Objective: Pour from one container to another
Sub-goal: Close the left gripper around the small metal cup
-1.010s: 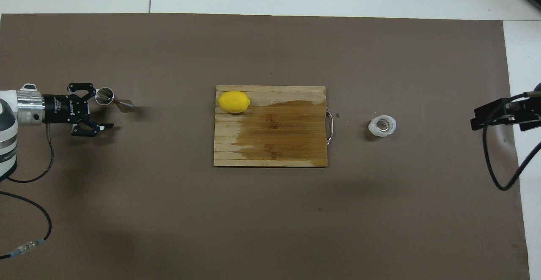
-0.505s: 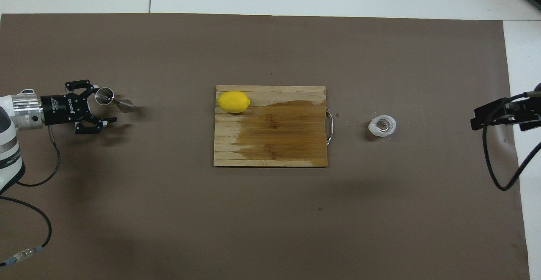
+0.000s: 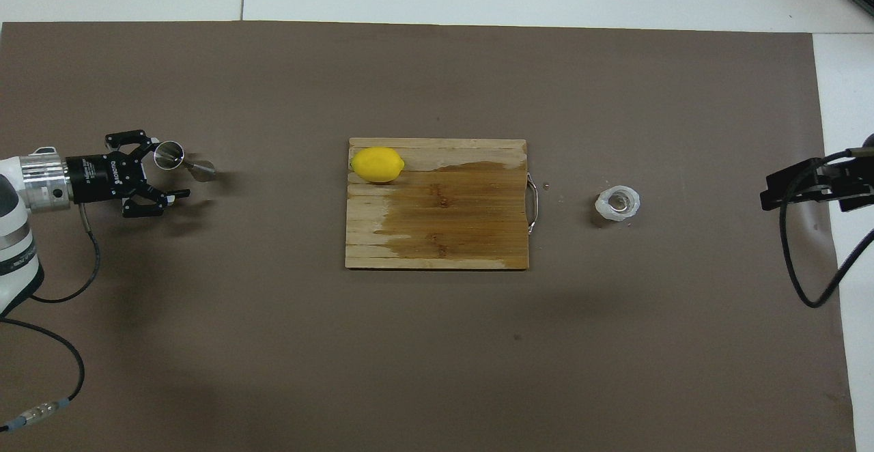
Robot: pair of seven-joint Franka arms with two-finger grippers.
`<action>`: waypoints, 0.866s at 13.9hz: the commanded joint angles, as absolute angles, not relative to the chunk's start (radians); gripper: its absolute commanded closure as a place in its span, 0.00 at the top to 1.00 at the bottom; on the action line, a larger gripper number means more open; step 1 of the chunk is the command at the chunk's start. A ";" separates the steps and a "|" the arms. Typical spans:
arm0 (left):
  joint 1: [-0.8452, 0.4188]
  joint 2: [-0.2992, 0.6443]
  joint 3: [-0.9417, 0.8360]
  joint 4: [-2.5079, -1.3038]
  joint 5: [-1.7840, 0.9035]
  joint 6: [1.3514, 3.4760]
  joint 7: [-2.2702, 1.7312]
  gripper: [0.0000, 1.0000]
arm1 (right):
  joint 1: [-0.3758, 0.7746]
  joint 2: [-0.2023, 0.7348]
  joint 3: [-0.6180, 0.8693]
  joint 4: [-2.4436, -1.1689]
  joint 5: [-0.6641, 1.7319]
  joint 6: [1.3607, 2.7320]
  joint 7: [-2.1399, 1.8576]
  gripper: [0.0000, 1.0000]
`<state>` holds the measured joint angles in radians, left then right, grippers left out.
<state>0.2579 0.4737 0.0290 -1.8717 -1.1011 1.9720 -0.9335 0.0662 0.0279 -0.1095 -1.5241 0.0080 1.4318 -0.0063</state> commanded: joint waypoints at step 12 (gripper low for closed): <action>0.265 0.439 0.025 -1.911 -1.149 2.000 -0.953 1.00 | 0.051 0.008 -0.100 -1.546 0.026 1.430 -0.017 1.00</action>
